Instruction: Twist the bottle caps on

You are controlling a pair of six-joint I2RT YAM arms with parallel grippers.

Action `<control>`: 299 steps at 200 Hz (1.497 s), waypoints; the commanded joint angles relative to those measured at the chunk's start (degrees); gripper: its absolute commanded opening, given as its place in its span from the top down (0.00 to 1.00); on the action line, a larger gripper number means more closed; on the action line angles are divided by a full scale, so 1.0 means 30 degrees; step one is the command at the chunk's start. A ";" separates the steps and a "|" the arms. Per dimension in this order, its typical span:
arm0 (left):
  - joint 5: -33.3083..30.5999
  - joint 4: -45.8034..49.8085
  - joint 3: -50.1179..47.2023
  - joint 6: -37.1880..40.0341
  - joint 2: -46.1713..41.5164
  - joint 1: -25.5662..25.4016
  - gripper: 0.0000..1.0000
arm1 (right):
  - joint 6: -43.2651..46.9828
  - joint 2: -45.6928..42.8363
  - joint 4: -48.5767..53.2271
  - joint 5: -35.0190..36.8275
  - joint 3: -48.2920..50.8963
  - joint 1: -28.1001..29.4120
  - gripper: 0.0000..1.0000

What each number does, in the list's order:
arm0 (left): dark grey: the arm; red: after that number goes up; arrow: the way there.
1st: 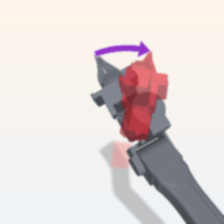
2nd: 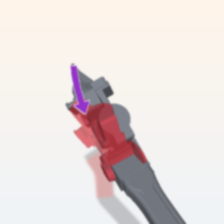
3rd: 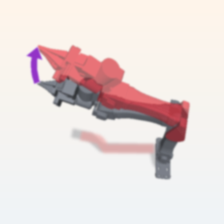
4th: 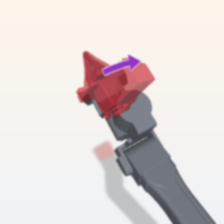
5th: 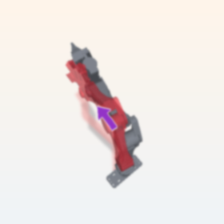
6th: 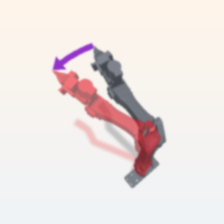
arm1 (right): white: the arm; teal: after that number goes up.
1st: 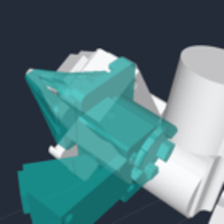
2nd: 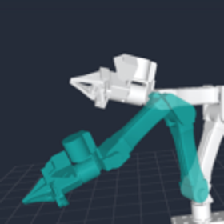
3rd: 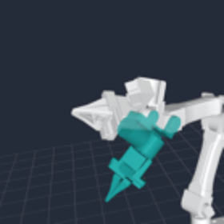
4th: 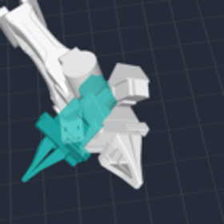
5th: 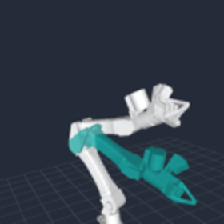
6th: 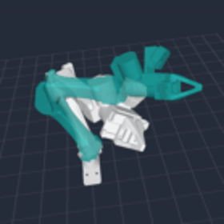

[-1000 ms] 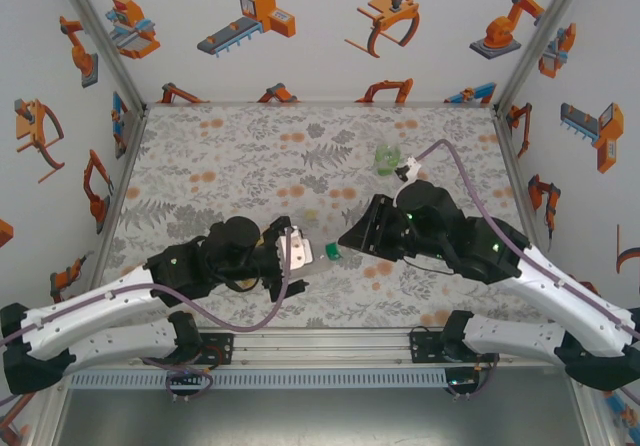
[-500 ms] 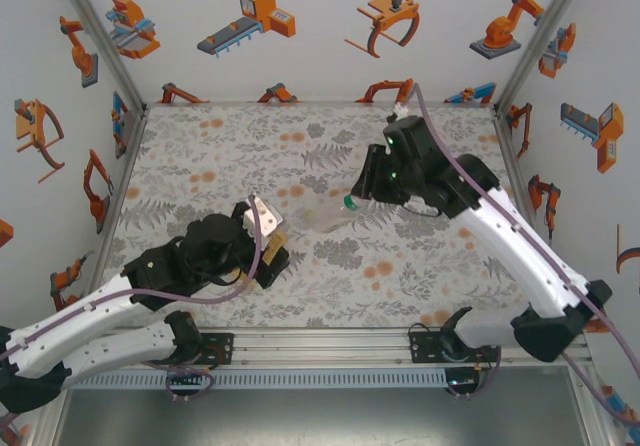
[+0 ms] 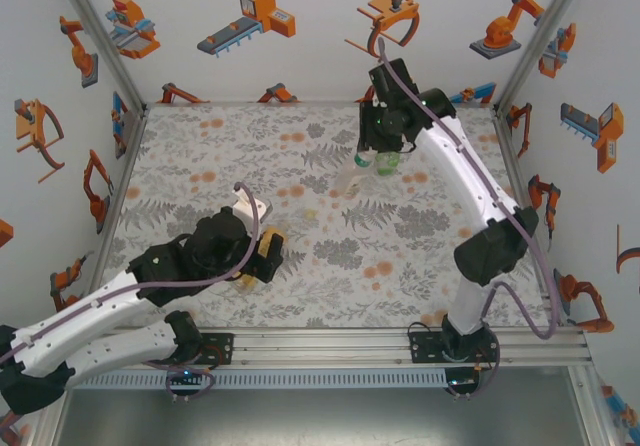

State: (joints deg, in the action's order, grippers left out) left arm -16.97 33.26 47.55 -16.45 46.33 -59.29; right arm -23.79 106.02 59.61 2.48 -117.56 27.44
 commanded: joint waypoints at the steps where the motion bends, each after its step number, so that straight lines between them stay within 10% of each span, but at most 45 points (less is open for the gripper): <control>1: -0.0175 0.0794 -0.0149 -0.1120 0.0468 0.0095 0.15 | 0.1192 0.1626 0.1468 0.0455 -0.2421 -0.0346 0.84; 129: 0.0881 0.0823 -0.2176 -0.4050 -0.1441 0.0044 0.19 | 0.2312 0.7389 0.2658 0.1269 -0.8354 -0.0665 0.78; 299: -0.0787 0.3346 -0.1077 -0.3885 -0.1595 0.0261 0.16 | 0.4242 0.4824 0.1059 0.0177 -0.7194 -0.0672 0.07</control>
State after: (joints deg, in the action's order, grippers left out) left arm -17.19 40.45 41.85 -28.05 41.89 -59.20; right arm -13.39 126.72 64.29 4.34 -141.25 25.71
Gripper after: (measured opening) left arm 0.832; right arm 0.897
